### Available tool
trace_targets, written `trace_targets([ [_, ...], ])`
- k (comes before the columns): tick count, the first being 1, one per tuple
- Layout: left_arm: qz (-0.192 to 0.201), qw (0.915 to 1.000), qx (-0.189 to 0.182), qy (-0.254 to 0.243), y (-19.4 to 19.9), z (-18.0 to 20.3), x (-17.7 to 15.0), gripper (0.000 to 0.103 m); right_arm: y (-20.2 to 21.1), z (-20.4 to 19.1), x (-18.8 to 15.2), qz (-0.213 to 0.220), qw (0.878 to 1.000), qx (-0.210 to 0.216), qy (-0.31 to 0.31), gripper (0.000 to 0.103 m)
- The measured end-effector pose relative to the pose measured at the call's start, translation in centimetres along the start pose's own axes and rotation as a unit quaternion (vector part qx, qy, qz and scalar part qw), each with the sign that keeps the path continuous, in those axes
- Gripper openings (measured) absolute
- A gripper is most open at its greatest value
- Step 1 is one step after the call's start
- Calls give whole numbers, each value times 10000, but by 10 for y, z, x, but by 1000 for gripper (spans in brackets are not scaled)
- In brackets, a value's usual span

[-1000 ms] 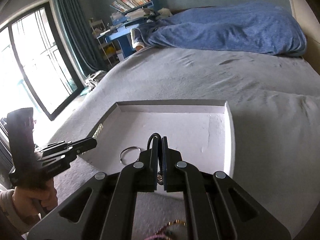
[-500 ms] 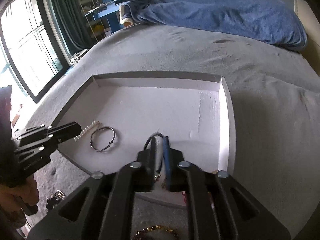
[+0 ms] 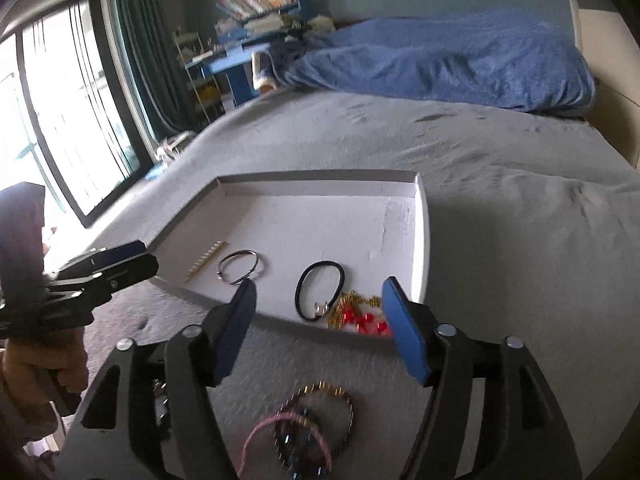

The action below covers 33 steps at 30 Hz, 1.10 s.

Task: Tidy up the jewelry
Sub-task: 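Move the left gripper to the black bead bracelet while the right approaches the blue-bead bracelet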

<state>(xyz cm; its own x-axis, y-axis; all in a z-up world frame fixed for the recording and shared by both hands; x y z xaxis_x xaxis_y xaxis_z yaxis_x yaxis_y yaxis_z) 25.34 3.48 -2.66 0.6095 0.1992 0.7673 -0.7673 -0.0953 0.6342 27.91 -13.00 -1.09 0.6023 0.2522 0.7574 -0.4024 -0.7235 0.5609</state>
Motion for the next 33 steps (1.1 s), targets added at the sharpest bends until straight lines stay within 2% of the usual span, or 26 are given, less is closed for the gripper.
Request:
trace_targets([
  [5,-53,10000,-36,70,13,-8,-21,79,22,5,-20,116,9997,-66,-193,71],
  [11,-127,9996,-257,65,28,-6,-46,79,45,17,-50,221,9978,-72,-621,71],
  [17,-232,9989,-396,-105,37,4,-72,79,50,14,-74,146,9972,-104,-732,71],
  [22,-255,9982,-360,-414,39,12,-80,79,50,11,-90,82,9968,-139,-777,71],
  [24,-295,9978,-331,-491,38,13,-84,76,50,12,-93,72,9969,-182,-762,71],
  [26,-370,9976,-271,-515,36,13,-88,66,51,12,-94,117,9969,-231,-740,71],
  [31,-433,9970,-189,-607,41,9,-98,62,51,7,-96,148,9977,-243,-615,71],
  [33,-513,9964,-194,-649,41,8,-102,57,51,6,-97,141,9979,-225,-588,71],
])
Point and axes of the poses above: each gripper's, at about its wrist camera, not at the fingertips, and y roughly against the way its jaws point, z to its right, x to its top, the point moved 9 cm from there along -y, roughly the way its jaws point, and after that the axes turned 12 degrees about x, right-handed, at the moved point
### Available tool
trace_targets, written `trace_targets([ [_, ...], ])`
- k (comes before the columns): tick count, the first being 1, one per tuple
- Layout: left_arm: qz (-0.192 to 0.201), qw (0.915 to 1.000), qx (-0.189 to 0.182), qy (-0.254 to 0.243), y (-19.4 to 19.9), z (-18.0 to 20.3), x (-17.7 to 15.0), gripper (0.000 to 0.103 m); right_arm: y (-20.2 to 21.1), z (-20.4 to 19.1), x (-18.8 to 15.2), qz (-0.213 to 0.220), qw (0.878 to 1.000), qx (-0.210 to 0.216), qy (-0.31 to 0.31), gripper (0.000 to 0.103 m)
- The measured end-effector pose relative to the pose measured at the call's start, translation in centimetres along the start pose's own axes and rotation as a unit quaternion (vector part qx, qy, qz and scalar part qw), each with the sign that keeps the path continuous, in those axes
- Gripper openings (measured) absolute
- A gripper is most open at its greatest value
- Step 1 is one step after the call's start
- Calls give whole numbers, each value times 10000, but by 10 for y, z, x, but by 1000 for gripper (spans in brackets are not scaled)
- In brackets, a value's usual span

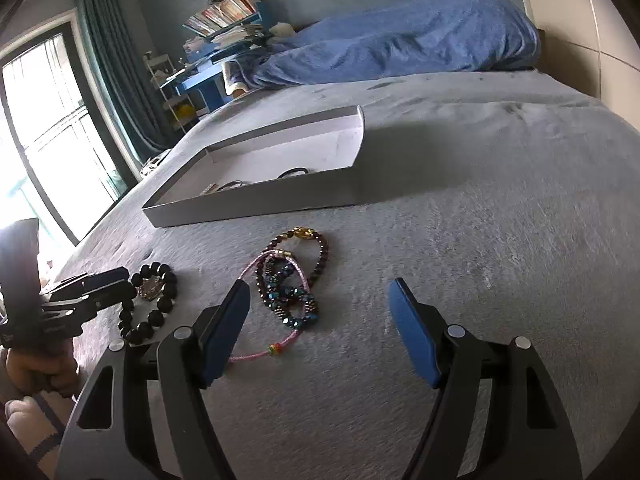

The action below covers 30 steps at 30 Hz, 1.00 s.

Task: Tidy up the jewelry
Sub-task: 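Move the left gripper to the black bead bracelet while the right approaches the blue-bead bracelet, then close the left gripper on the black bead bracelet while the right grasps the blue-bead bracelet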

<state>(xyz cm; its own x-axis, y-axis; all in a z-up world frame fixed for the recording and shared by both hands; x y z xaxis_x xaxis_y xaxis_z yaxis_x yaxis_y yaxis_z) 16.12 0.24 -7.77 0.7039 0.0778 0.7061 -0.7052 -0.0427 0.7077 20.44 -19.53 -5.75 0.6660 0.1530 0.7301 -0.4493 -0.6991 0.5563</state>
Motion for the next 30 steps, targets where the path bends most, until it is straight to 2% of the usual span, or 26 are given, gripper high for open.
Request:
trace_targets([
  [2,-142,9998,-97,-75,-2,2,-8,39,0,0,0,-31,10000,21,0,71],
  [7,-207,9995,-211,-92,-2,4,-15,19,-8,-2,-4,-284,9995,56,84,71],
  [10,-35,9998,-214,54,4,-2,-11,16,-12,0,-6,-391,9992,74,48,70],
  [15,353,9976,-59,596,22,-32,-2,15,-13,-1,-6,-428,9990,84,46,68],
  [17,397,9968,47,699,26,-44,-2,15,-15,0,-6,-471,9988,70,70,62],
  [19,394,9959,133,803,28,-57,-2,15,-16,-1,-6,-518,9986,56,96,61],
  [23,310,9943,306,972,24,-73,-5,15,-21,-4,-8,-622,9978,47,216,53],
  [25,77,9945,362,977,14,-74,-13,15,-23,-7,-8,-656,9973,8,325,52],
  [28,-48,9953,360,899,7,-70,-19,16,-29,-12,-9,-782,9957,-58,487,52],
  [29,-108,9955,341,879,6,-69,-20,21,-32,-12,-10,-850,9951,-81,508,52],
  [30,-163,9956,330,866,5,-69,-21,21,-33,-12,-10,-864,9949,-89,511,52],
])
Point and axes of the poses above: each gripper's, at about its wrist camera, not at the fingertips, and y roughly against the way its jaws point, z to its right, x to its top, the point moved 9 cm from there along -y, roughly the way its jaws point, and after that the axes turned 12 degrees about x, right-handed, at the moved point
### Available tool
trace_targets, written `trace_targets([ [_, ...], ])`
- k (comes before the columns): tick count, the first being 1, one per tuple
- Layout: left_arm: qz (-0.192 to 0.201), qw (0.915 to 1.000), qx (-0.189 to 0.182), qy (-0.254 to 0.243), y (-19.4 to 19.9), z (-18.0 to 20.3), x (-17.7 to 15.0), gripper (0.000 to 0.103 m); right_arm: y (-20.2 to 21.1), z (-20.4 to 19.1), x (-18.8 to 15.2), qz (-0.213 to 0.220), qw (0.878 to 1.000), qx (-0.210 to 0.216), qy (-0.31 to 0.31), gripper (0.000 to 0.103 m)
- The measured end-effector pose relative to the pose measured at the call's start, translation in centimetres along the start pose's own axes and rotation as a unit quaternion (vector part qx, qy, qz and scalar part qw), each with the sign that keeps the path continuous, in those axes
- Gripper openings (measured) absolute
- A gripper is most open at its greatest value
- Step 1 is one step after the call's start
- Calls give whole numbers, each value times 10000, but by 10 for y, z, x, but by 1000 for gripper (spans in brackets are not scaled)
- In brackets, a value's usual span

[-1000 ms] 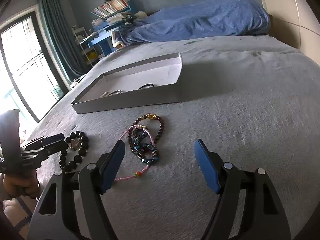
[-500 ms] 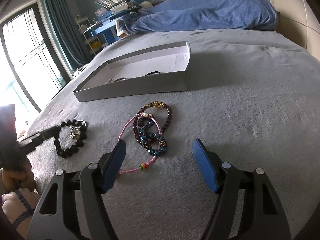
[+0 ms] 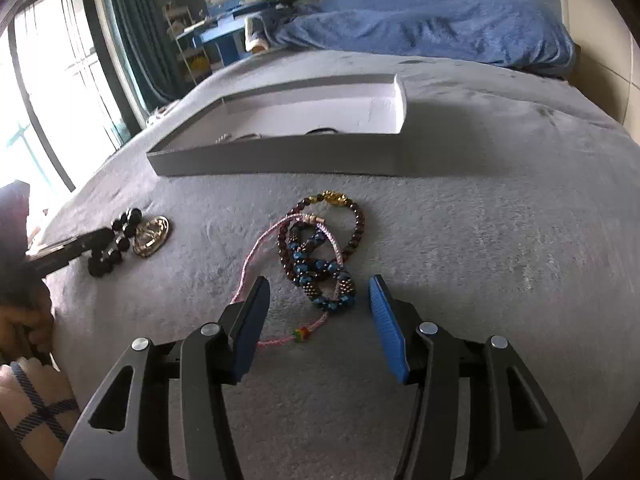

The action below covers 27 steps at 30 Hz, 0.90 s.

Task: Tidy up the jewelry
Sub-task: 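Close the left gripper on the black bead bracelet while the right grasps the blue-bead bracelet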

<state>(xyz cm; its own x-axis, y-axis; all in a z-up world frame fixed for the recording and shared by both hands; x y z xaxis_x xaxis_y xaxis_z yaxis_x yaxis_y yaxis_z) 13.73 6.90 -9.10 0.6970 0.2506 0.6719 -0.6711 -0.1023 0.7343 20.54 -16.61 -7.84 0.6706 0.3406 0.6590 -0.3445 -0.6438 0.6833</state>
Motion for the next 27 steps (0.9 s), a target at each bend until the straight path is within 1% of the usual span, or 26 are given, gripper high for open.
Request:
trace_targets([
  [1,-13,10000,-6,0,0,0,0,21,0,0,0,1,10000,-2,-3,51],
  [3,-32,10000,-10,-5,0,0,0,21,-1,2,0,3,10000,15,-42,36],
  [4,-25,10000,5,-14,0,0,0,21,0,1,-1,25,10000,14,-50,21],
  [5,-10,10000,43,-49,0,1,-1,22,2,0,-1,80,10000,30,-26,17],
  [6,-3,10000,64,-73,0,1,-1,22,3,-1,0,123,9999,40,6,14],
  [7,7,9999,90,-111,0,3,-1,22,5,-3,0,179,9998,71,55,9],
  [10,1,9999,67,-111,-1,4,0,22,16,-8,3,484,9985,191,156,8],
  [12,-5,10000,34,-75,-2,3,0,22,27,-7,6,792,9964,293,97,8],
  [14,-4,10000,22,-62,-1,3,-1,22,40,1,8,1129,9928,377,-140,7],
  [18,1,10000,45,-86,-1,3,-1,22,55,17,12,1537,9850,516,-594,7],
  [19,1,10000,42,-83,0,3,-1,23,55,21,12,1539,9842,515,-701,7],
  [22,0,10000,44,-86,0,3,-1,23,47,28,11,1360,9856,443,-903,8],
  [27,-11,10000,18,-76,-1,3,-1,23,42,28,9,1200,9882,321,-894,8],
])
Point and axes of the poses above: each gripper's, at about its wrist camera, not at the fingertips, and y roughly against the way its jaws point, z to its right, x to its top, the point moved 9 cm from there along -y, roughly the way its jaws point, and after that the axes turned 12 degrees about x, right-handed, at the moved point
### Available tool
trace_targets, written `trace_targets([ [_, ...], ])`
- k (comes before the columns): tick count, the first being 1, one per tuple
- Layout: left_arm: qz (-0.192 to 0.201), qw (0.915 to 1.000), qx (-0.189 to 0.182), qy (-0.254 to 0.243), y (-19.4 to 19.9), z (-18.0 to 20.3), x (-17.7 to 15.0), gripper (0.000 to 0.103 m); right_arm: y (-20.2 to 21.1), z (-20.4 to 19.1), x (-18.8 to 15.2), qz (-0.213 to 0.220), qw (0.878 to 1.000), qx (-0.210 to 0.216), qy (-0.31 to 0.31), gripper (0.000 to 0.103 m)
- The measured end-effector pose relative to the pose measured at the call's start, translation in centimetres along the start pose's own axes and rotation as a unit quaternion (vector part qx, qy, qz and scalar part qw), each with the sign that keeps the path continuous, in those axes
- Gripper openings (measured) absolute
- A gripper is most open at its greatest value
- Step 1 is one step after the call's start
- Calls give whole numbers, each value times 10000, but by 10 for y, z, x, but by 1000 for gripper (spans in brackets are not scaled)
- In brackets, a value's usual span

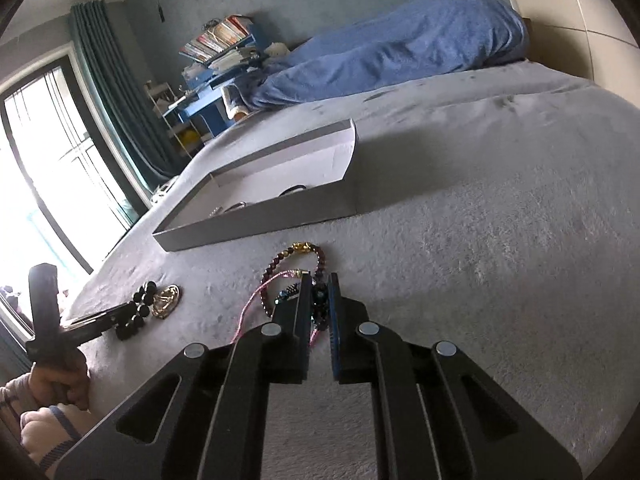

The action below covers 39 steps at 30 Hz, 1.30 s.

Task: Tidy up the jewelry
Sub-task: 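Close the left gripper on the black bead bracelet while the right grasps the blue-bead bracelet, then carry both bracelets over the tray and lower them in with both grippers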

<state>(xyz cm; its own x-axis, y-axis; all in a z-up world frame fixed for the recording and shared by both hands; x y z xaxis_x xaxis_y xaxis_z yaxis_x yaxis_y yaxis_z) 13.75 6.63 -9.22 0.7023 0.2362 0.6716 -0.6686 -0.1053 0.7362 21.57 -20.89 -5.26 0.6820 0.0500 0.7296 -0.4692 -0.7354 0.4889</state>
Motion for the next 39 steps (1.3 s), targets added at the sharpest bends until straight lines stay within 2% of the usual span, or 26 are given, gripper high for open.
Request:
trace_targets([
  [3,-8,10000,-24,-15,0,1,0,25,-5,1,-6,-181,9998,-35,-54,13],
  [5,-5,10000,-38,-59,0,3,0,29,-7,1,-7,-258,9996,-68,-16,36],
  [6,-7,10000,-55,-78,0,4,0,30,-7,0,-8,-286,9996,-72,4,40],
  [7,-19,9999,-62,-116,0,5,0,32,-9,1,-8,-348,9993,-103,17,43],
  [10,-66,9995,89,-289,-4,10,1,33,-16,5,-12,-537,9984,-177,-48,44],
  [13,-35,9974,390,-603,-5,17,1,32,-19,8,-14,-632,9978,-183,-119,42],
  [16,18,9969,412,-665,-4,18,2,18,-17,8,-15,-618,9979,-123,-120,19],
  [17,31,9977,359,-574,-2,16,3,16,-17,7,-14,-593,9981,-90,-108,11],
  [18,40,9981,330,-514,0,14,3,15,-16,6,-14,-576,9983,-51,-91,7],
  [25,251,9992,65,-293,20,15,11,15,-1,2,-1,-215,9995,194,-135,7],
  [31,566,9980,-243,-99,46,27,40,15,11,-13,18,27,9980,560,-285,7],
  [39,938,9944,-382,-297,70,54,79,15,15,-33,51,156,9968,773,-144,7],
])
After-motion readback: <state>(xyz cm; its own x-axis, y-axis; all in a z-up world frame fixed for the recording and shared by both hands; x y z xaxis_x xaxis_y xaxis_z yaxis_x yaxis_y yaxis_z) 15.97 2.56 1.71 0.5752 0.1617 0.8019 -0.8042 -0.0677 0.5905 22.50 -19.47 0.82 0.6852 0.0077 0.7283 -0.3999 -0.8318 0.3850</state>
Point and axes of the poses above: each gripper's, at about its wrist camera, not at the fingertips, and y roughly against the way its jaws point, z to its right, x to its top, the point moved 9 cm from there along -y, roughly the way its jaws point, and after that the axes turned 12 degrees about x, right-handed, at the moved point
